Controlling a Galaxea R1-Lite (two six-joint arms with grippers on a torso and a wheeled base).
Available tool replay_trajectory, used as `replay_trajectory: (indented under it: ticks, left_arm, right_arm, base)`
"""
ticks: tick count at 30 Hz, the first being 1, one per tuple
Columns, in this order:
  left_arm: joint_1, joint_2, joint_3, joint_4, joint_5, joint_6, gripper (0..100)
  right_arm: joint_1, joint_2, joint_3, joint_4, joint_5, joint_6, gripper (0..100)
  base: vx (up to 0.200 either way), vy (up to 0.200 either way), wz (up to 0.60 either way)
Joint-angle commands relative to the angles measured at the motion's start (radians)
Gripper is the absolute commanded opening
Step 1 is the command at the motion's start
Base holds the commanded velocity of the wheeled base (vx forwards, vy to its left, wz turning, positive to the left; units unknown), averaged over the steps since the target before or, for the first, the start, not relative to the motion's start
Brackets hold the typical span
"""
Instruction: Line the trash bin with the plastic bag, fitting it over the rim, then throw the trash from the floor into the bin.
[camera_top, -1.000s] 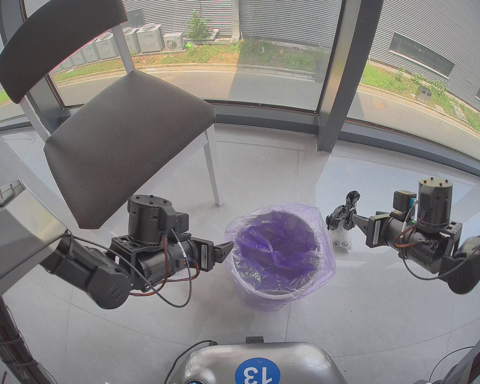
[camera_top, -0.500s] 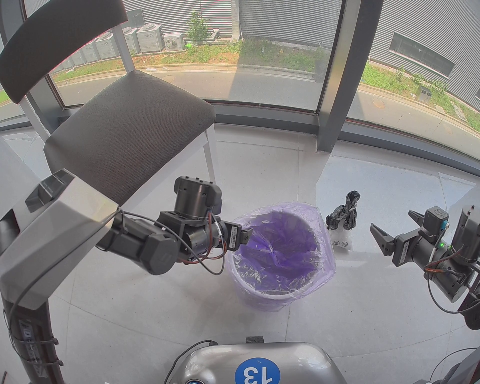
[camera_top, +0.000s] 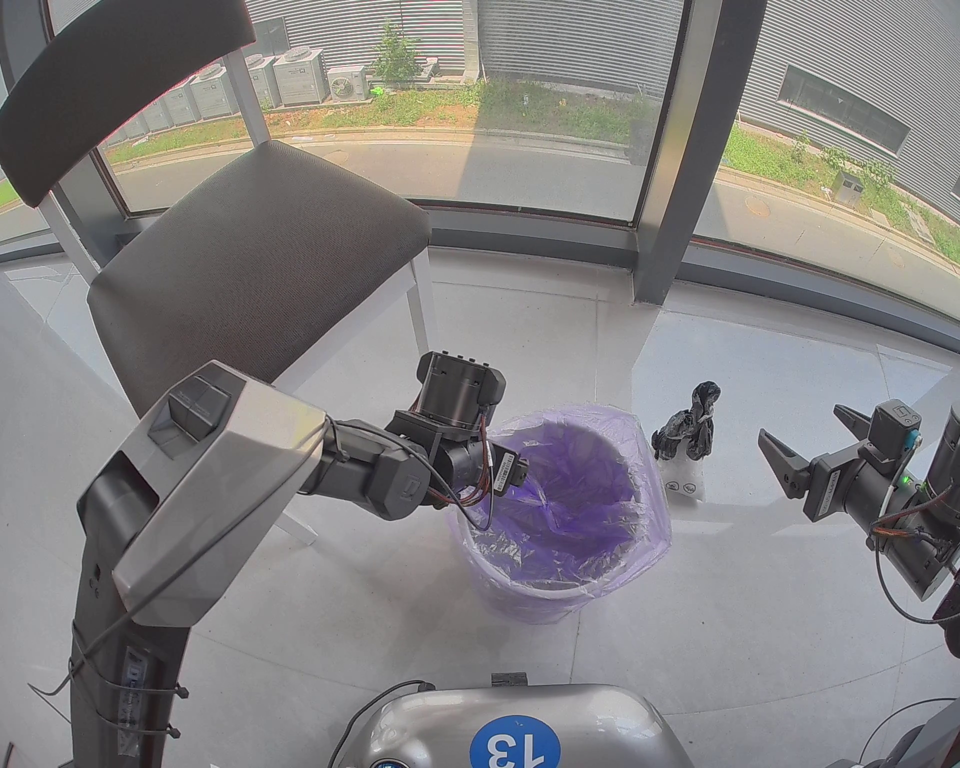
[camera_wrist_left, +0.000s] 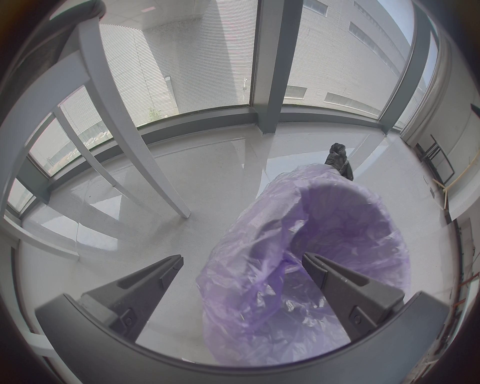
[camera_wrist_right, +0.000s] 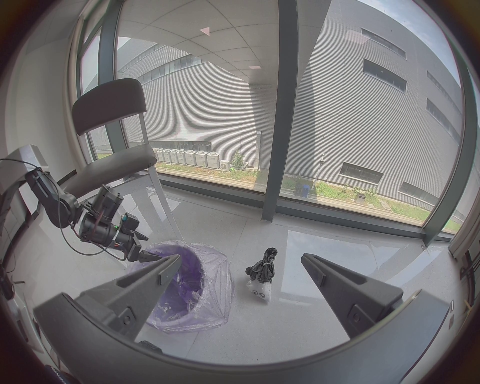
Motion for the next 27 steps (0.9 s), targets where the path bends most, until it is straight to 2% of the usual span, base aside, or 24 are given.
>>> replay_trajectory:
  ticks: [1, 12, 17, 27]
  left_arm:
    - [0.017, 0.058, -0.072, 0.019, 0.012, 0.0, 100]
    - [0.052, -0.003, -0.057, 0.021, 0.01, -0.049, 100]
    - [0.077, -0.023, -0.041, 0.019, 0.009, -0.05, 100]
    - [0.086, -0.054, -0.034, 0.021, 0.001, -0.089, 100]
  right_arm:
    - [-0.006, -0.004, -0.002, -0.001, 0.003, 0.0, 100]
    - [-0.017, -0.006, 0.003, -0.002, 0.003, 0.001, 100]
    - [-0.017, -0.012, 0.01, -0.004, 0.047, 0.004, 100]
    - [-0.017, -0.015, 0.018, -0.002, 0.052, 0.004, 100]
  base:
    - [0.0, 0.0, 0.0]
    - [0.0, 0.0, 0.0]
    - [0.0, 0.0, 0.0]
    - [0.0, 0.0, 0.0]
